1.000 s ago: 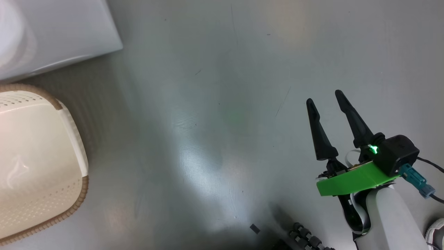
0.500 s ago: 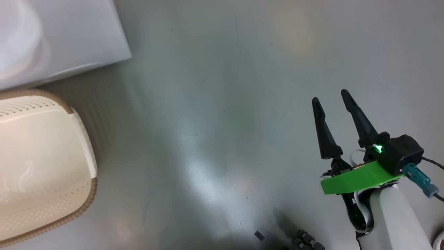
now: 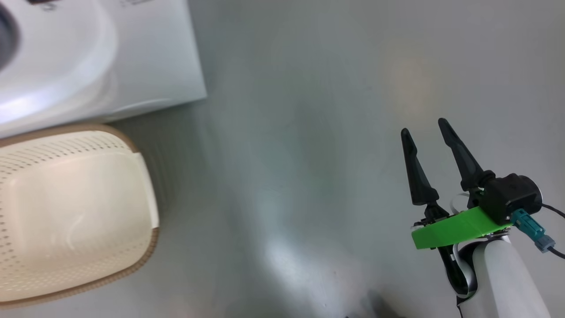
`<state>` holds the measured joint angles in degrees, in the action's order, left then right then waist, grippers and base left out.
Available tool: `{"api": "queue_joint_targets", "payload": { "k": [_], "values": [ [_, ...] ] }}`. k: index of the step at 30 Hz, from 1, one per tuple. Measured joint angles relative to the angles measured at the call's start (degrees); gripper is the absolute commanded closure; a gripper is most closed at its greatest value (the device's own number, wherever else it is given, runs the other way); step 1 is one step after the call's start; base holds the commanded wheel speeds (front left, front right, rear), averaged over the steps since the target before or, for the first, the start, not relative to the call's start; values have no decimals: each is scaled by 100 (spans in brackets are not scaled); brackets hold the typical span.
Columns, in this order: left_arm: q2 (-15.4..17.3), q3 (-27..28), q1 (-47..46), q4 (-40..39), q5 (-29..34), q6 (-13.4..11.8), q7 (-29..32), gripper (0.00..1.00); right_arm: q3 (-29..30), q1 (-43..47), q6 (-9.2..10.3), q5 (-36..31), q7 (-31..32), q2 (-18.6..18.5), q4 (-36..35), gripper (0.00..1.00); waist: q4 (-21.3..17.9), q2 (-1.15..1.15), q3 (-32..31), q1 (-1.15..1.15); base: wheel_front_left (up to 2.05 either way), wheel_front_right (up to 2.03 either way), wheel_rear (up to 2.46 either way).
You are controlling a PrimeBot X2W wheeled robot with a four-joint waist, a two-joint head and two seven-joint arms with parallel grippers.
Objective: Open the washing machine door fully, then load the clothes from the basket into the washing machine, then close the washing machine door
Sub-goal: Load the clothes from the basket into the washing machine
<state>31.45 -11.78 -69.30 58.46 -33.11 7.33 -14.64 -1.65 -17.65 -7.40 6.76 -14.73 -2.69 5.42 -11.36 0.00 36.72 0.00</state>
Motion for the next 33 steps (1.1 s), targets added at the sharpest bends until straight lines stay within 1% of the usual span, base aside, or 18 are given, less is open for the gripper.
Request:
{"api": "queue_joint_targets", "payload": {
  "k": [4, 9, 13, 14, 21, 25, 28, 33],
  "values": [
    [-180, 157, 525, -365, -86, 0, 0, 0, 9, 19, 0, -87, 0, -1, 66, 0, 146, 0, -235, 0, 0, 0, 0],
    [-447, 387, 1439, -916, -79, 0, 0, 0, 23, 155, 0, -180, 0, -3, 152, 0, 330, 0, -566, 0, 0, 0, 0],
    [-710, 595, 2126, -1399, 33, 0, 0, 0, 40, 275, 0, -242, 0, -4, 212, 0, 480, 0, -861, 0, 0, 0, 0],
    [-833, 677, 2442, -1604, 114, 0, 0, 0, 46, 362, 0, -280, 0, -5, 249, 0, 556, 0, -1014, 0, 0, 0, 0],
    [-1228, 847, 3466, -2268, 323, 0, 0, 0, 66, 677, 0, -318, 0, -7, 393, 0, 825, 0, -1613, 0, 0, 0, 0],
    [-1322, 889, 4046, -2598, 359, 0, 1, 0, 77, 873, 0, -318, 0, -5, 460, 0, 961, 0, -1990, 0, 0, 0, 0],
    [-1426, 1055, 4464, -2797, 370, -1, 0, 0, 85, 1023, 0, -318, 0, -7, 489, 0, 1053, 0, -2272, 0, 0, 0, 0],
    [-1683, 1090, 5214, -3219, 655, -54, 1, 0, 81, 1291, 0, -316, 1, -4, 543, 0, 1190, 0, -2725, 0, 0, 0, 0]
  ]
}}
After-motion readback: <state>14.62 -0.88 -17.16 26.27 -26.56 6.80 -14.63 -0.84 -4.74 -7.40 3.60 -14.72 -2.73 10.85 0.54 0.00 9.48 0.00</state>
